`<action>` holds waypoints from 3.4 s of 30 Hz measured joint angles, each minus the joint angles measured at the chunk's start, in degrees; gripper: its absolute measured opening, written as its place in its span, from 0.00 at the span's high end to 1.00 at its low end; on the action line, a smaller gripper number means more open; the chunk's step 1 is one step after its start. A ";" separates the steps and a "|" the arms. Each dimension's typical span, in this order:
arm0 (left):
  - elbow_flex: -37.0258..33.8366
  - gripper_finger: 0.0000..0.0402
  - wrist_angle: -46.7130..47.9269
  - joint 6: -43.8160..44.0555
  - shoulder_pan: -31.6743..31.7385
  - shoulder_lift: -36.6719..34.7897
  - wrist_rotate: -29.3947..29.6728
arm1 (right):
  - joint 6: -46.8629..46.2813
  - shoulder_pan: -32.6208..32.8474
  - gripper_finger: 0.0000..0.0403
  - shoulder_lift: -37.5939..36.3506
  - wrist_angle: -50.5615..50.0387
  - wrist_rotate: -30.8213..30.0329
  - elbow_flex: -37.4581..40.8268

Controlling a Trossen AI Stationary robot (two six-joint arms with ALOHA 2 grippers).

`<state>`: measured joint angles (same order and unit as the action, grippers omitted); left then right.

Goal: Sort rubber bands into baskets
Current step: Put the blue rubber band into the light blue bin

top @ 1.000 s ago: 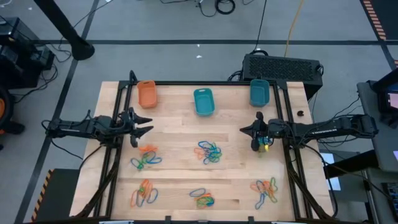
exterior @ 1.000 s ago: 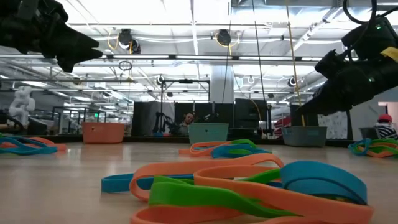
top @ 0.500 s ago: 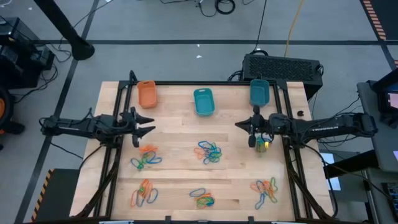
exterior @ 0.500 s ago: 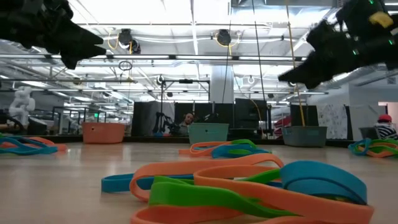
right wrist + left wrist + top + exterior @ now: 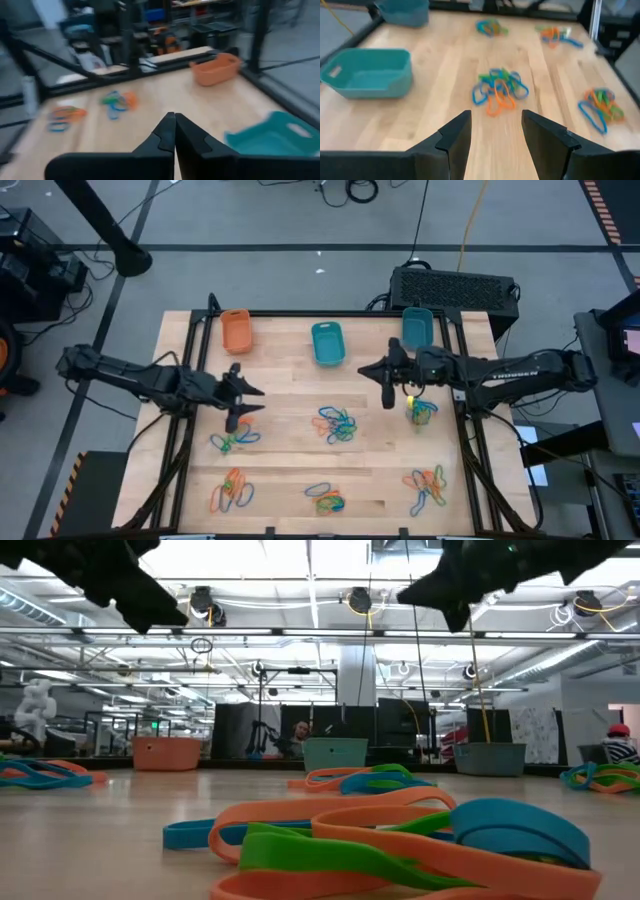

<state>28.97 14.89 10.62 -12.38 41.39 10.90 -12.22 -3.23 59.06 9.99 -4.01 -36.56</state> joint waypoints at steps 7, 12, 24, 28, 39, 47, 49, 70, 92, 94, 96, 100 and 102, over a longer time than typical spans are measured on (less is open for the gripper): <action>4.78 0.55 9.67 9.16 -4.21 9.27 -0.46 | 1.31 1.51 1.00 4.00 0.15 9.06 -1.48; 9.09 0.55 17.14 15.21 -8.03 15.02 -0.50 | 3.43 4.71 0.98 9.37 3.88 8.40 -1.48; 9.60 0.55 19.09 20.61 -11.41 27.21 -6.15 | 8.85 8.07 0.75 18.31 14.88 6.96 -1.48; 9.60 0.55 18.85 20.67 -11.45 31.73 -6.14 | 9.86 8.93 0.70 18.37 15.37 6.99 -1.48; 9.54 0.55 16.19 20.74 -11.43 39.64 -5.15 | 11.40 10.68 0.68 18.34 14.89 7.11 -1.48; 8.68 0.55 15.48 22.07 -12.00 41.98 -4.76 | 11.40 11.22 0.68 18.34 15.46 7.11 -1.48; 8.68 0.55 15.51 22.07 -12.13 41.98 -4.79 | 11.40 11.22 0.68 18.34 15.46 7.11 -1.48; 8.74 0.97 13.71 22.07 -12.13 43.16 -4.83 | 11.71 10.17 0.68 18.32 9.09 6.97 -1.48; 8.64 0.99 -3.13 11.94 -11.59 31.01 11.43 | 11.45 9.67 0.68 18.32 7.22 6.97 -1.48; 8.64 0.99 -6.10 9.38 -10.43 31.36 16.20 | 11.45 9.67 0.68 18.32 7.22 5.92 -1.48; 8.64 0.99 -10.21 6.50 -8.63 31.93 20.13 | 11.43 9.65 0.68 18.32 7.22 3.74 -1.48; 8.64 0.99 -20.72 -1.83 -2.93 33.69 21.51 | 11.43 9.35 0.68 18.32 7.22 -0.65 -1.48; 8.64 0.99 -25.71 -5.90 0.39 34.74 19.12 | 11.43 8.72 0.68 18.32 7.22 -0.87 -1.48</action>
<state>37.60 -10.82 4.71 -11.99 76.13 30.01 -0.80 5.49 77.38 17.21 -4.89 -38.04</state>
